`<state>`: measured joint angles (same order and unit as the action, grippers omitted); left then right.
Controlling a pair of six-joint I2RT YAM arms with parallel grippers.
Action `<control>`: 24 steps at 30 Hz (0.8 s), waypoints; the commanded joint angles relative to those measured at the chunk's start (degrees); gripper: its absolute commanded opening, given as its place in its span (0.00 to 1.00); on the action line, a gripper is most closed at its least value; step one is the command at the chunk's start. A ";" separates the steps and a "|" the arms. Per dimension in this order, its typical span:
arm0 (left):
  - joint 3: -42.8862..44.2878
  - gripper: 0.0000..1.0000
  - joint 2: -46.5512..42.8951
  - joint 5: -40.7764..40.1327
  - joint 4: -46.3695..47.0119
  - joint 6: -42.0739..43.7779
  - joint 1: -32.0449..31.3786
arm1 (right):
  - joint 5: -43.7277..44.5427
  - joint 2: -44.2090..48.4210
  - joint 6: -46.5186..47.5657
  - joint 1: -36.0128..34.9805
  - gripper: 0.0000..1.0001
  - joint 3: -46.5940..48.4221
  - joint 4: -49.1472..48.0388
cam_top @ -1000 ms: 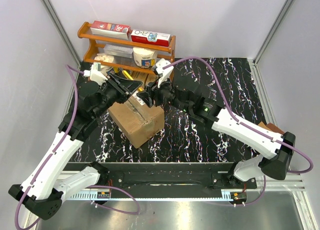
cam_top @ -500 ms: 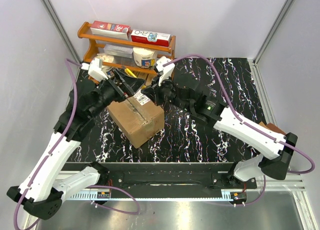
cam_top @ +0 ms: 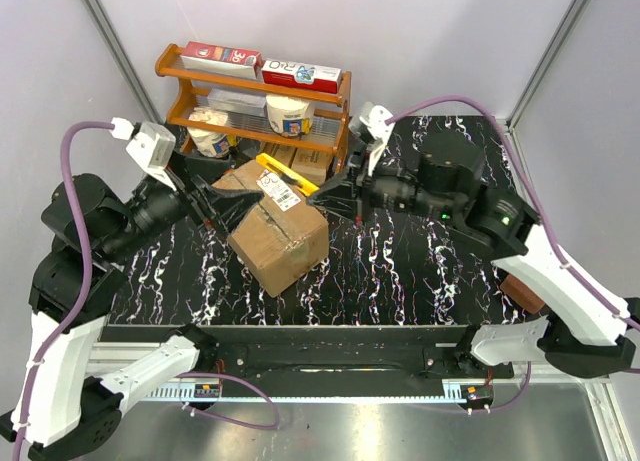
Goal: Unpack the express box
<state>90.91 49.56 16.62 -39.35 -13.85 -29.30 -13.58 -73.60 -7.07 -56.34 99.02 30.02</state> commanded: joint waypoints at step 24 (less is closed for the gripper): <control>-7.33 0.59 -0.60 38.66 15.80 -17.27 0.03 | -20.96 1.45 6.81 0.35 0.00 6.45 15.95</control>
<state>83.61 50.02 52.84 -26.26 -29.95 -29.23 -31.22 -72.07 -1.28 -56.07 103.39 46.11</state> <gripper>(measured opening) 0.671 0.074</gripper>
